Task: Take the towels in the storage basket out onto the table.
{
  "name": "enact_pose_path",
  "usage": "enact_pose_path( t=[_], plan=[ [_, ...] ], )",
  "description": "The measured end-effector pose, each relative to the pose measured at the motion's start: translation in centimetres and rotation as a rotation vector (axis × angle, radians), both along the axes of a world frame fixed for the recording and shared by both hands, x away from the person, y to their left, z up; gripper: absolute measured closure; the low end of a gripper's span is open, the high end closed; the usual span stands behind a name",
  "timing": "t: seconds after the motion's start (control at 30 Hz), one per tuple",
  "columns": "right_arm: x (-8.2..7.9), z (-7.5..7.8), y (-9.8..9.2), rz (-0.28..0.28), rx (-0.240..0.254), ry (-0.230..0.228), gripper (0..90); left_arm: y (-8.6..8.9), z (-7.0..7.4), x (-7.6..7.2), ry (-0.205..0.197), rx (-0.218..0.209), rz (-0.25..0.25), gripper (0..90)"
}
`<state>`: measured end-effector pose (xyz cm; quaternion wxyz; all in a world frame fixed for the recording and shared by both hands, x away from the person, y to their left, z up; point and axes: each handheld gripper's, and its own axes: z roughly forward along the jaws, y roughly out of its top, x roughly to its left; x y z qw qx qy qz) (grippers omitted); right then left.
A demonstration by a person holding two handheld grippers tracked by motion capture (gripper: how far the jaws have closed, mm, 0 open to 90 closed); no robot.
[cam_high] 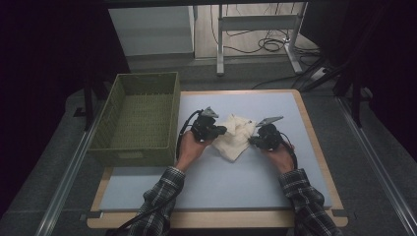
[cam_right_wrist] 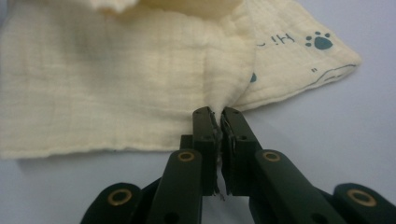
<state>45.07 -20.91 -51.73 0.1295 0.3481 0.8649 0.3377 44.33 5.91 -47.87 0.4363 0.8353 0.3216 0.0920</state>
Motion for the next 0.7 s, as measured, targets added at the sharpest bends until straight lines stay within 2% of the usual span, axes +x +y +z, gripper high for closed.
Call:
enact_pose_path(
  t=[0.1,0.17,0.27,0.43,0.6,0.7],
  plan=[
    [-0.8,1.0,-0.6,0.005,0.025,-0.017,85.3,0.4,0.4,0.0,-0.006,-0.013,0.023,85.9],
    [-1.5,1.9,-1.3,0.009,0.030,-0.036,85.3,0.5,0.6,0.0,-0.017,0.005,0.037,85.7],
    [-2.8,3.4,-3.0,0.002,0.017,-0.067,85.3,0.7,0.9,0.0,-0.027,-0.010,0.063,85.6],
    [-4.7,5.2,-6.0,-0.027,-0.005,-0.106,85.3,0.6,1.3,-0.2,-0.033,-0.021,0.080,85.3],
    [-5.9,6.9,-8.0,-0.046,-0.003,-0.140,85.2,0.4,1.6,-0.7,-0.035,-0.025,0.083,85.4],
    [-6.5,8.2,-8.5,-0.040,0.007,-0.157,85.1,0.4,2.0,-1.3,-0.039,-0.023,0.096,85.4]
  ],
)
